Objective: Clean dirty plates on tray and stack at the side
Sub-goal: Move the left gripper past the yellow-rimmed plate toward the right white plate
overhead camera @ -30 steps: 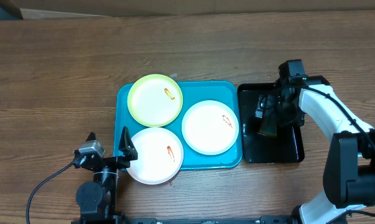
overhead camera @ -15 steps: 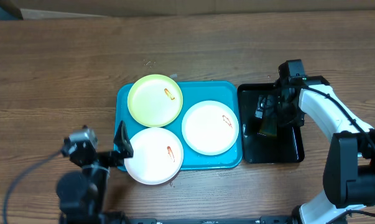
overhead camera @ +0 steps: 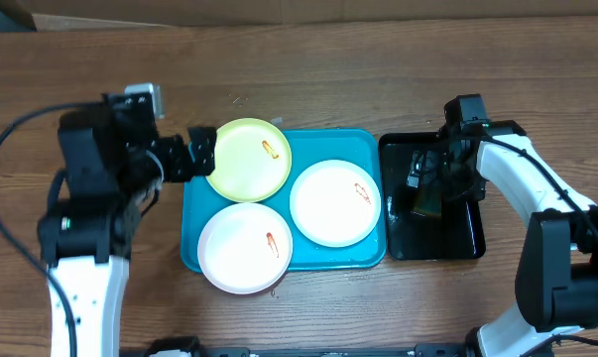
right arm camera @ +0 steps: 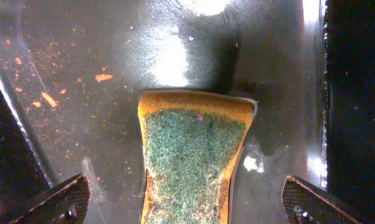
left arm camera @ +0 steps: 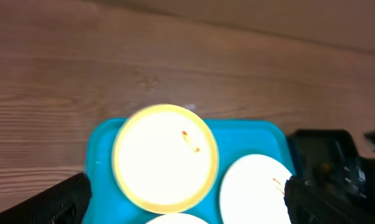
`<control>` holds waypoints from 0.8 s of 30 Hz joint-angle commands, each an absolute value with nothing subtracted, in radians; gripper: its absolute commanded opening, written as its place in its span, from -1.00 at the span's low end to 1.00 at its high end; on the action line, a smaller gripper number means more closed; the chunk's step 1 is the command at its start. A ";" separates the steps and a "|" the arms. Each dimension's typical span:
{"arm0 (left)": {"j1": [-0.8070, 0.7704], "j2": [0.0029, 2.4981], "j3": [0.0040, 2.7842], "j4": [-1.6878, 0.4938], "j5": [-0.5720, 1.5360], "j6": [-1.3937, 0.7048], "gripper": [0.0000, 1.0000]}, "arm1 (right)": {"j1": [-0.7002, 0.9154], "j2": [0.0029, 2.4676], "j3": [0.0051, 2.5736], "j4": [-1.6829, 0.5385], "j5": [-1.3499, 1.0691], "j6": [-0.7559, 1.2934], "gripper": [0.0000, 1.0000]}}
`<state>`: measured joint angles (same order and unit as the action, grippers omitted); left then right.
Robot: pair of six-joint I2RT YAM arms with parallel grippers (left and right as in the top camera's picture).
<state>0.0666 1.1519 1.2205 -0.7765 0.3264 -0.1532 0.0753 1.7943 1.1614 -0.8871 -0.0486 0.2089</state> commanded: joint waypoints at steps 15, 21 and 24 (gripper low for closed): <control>0.063 1.281 1.252 -0.955 0.414 -0.134 1.00 | 0.076 1.784 1.180 -0.884 -0.054 0.210 1.00; 0.063 1.283 1.252 -0.944 0.415 -0.134 1.00 | 0.076 1.784 1.180 -0.884 -0.054 0.210 1.00; 0.063 1.283 1.252 -0.945 0.415 -0.134 1.00 | 0.076 1.784 1.180 -0.884 -0.054 0.210 1.00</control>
<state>0.0666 1.2793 1.2259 -0.9497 0.4229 -0.1486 0.0753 1.7943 1.1614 -0.8875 -0.0486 0.2092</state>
